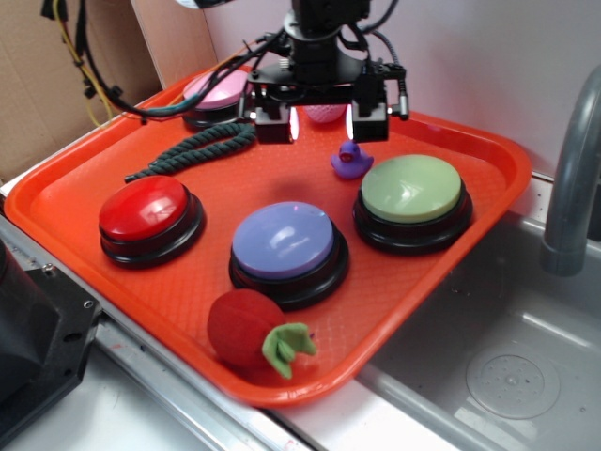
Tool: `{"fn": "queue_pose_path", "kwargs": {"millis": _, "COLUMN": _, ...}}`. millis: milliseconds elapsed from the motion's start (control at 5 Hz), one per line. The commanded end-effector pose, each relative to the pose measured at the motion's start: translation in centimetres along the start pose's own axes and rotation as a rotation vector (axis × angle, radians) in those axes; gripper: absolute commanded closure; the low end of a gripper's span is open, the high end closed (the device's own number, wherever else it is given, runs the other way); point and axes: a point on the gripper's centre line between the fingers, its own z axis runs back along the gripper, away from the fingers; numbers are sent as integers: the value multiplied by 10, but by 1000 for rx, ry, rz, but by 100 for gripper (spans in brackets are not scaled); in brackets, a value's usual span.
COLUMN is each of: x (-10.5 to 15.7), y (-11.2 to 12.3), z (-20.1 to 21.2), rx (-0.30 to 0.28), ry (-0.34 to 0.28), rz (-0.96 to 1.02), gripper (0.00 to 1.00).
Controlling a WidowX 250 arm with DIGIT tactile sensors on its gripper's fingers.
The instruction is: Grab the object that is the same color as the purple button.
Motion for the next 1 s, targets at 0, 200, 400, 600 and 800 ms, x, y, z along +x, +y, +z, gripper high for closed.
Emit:
{"fn": "queue_pose_path", "kwargs": {"millis": 0, "x": 14, "y": -13, "z": -8, "rx": -96, "ry": 10, "rz": -24, "gripper": 0}}
{"fn": "queue_pose_path", "kwargs": {"millis": 200, "x": 13, "y": -9, "z": -18, "rx": -98, "ry": 39, "rz": -27, "gripper": 65}}
{"fn": "queue_pose_path", "kwargs": {"millis": 400, "x": 13, "y": -3, "z": -17, "rx": -75, "ry": 28, "rz": -23, "gripper": 100}}
{"fn": "queue_pose_path", "kwargs": {"millis": 600, "x": 12, "y": 12, "z": -1, "rx": -41, "ry": 42, "rz": -56, "gripper": 100}}
{"fn": "queue_pose_path", "kwargs": {"millis": 800, "x": 9, "y": 51, "z": 51, "rx": -28, "ry": 3, "rz": -238, "gripper": 100}}
